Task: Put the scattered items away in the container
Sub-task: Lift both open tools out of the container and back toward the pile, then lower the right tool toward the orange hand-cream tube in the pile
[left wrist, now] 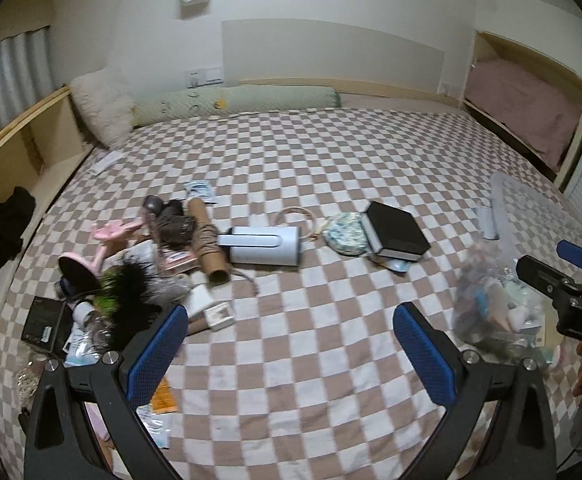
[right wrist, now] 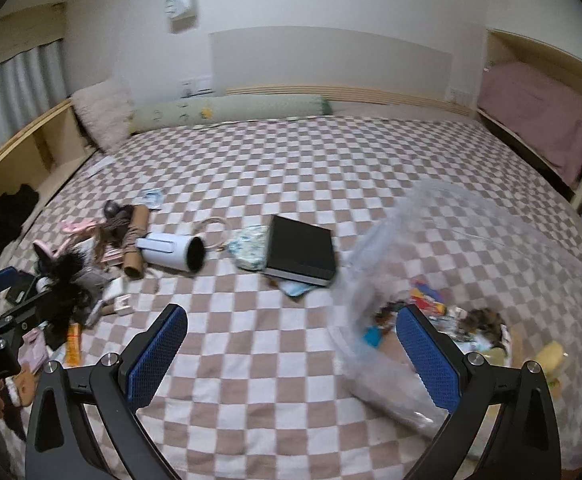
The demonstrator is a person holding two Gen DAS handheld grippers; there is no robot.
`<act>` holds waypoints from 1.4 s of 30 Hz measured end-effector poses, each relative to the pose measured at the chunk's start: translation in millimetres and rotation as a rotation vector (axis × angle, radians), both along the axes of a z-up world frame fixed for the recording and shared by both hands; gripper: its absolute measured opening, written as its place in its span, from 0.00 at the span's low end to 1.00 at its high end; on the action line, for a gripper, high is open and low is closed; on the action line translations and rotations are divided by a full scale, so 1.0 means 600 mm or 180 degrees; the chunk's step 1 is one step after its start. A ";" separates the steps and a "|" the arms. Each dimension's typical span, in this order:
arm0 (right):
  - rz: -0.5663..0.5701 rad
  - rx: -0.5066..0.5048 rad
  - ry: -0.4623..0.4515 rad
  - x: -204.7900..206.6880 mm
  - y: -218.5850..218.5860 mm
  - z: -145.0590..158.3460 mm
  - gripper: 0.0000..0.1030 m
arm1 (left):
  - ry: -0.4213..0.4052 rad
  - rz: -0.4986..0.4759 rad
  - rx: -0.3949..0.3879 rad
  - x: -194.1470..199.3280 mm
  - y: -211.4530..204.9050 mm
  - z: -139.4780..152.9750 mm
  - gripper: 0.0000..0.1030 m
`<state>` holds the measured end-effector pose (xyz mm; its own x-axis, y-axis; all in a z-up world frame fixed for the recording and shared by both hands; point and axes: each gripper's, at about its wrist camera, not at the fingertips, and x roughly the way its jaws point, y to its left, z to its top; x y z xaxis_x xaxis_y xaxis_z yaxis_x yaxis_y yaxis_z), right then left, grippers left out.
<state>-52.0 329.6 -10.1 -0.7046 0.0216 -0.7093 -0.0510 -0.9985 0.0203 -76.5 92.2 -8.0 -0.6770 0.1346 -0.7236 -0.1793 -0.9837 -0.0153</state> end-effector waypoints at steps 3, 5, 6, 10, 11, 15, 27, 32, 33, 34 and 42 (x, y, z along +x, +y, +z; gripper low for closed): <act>0.0084 0.0020 -0.0007 -0.006 -0.028 -0.003 1.00 | 0.0001 0.0158 0.0062 0.003 -0.045 -0.003 1.00; 0.0140 -0.0031 -0.0037 -0.012 -0.048 -0.007 1.00 | 0.0031 0.0285 0.0106 0.006 -0.076 -0.002 1.00; 0.0158 -0.0051 -0.0051 -0.015 -0.056 -0.008 1.00 | 0.0043 0.0340 0.0122 0.009 -0.090 -0.002 1.00; 0.0249 -0.0086 -0.0083 -0.027 -0.093 -0.013 1.00 | 0.0084 0.0507 0.0107 0.020 -0.139 -0.002 1.00; 0.0268 -0.0082 -0.0089 -0.029 -0.100 -0.014 1.00 | 0.0094 0.0540 0.0097 0.023 -0.150 -0.002 1.00; 0.0353 -0.0047 -0.0125 -0.040 -0.135 -0.021 1.00 | 0.0118 0.0648 0.0035 0.036 -0.189 -0.006 1.00; 0.0648 -0.0006 -0.0330 -0.057 -0.266 -0.051 1.00 | 0.0081 0.0890 -0.0128 0.072 -0.283 -0.027 1.00; 0.0781 -0.0039 -0.0398 -0.061 -0.319 -0.065 1.00 | 0.0048 0.0998 -0.0181 0.087 -0.323 -0.039 1.00; 0.0815 -0.0061 -0.0404 -0.062 -0.329 -0.068 1.00 | 0.0038 0.1021 -0.0196 0.089 -0.332 -0.042 1.00; 0.0846 -0.0099 -0.0425 -0.063 -0.339 -0.072 1.00 | 0.0028 0.1042 -0.0210 0.092 -0.341 -0.046 1.00; 0.1200 -0.0139 -0.0583 -0.068 -0.442 -0.118 1.00 | -0.0126 0.1222 -0.0290 0.105 -0.410 -0.084 1.00</act>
